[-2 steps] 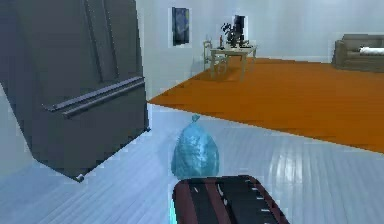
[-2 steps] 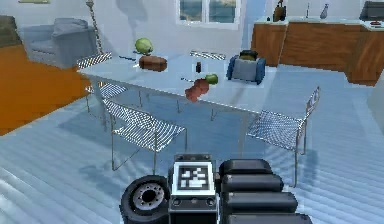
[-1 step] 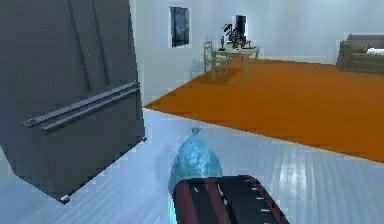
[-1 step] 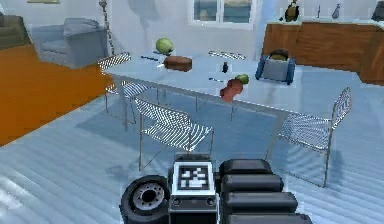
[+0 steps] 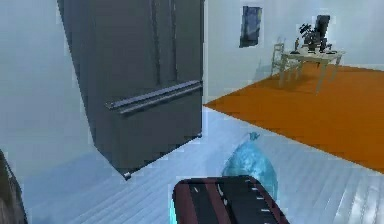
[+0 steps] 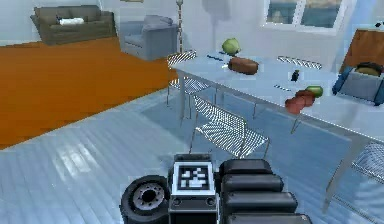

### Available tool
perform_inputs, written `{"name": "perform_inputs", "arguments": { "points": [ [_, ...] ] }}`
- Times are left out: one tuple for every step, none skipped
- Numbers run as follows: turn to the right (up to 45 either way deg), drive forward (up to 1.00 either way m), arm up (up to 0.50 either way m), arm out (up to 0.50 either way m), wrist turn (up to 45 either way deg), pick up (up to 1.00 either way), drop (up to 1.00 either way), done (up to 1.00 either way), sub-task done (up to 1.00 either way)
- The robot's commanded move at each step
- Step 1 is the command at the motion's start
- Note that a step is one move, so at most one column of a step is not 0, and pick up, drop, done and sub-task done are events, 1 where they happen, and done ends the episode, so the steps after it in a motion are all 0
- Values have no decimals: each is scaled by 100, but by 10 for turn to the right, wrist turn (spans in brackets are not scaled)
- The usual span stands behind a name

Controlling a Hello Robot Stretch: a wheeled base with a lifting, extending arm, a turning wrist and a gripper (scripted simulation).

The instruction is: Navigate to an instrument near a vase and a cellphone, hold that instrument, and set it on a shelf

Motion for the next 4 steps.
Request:
{"name": "perform_inputs", "arguments": {
  "points": [
    [0,35,0,0,0,0,0,0,0],
    [-420,0,0,0,0,0,0,0,0],
    [0,95,0,0,0,0,0,0,0],
    [-450,0,0,0,0,0,0,0,0]
  ]
}}
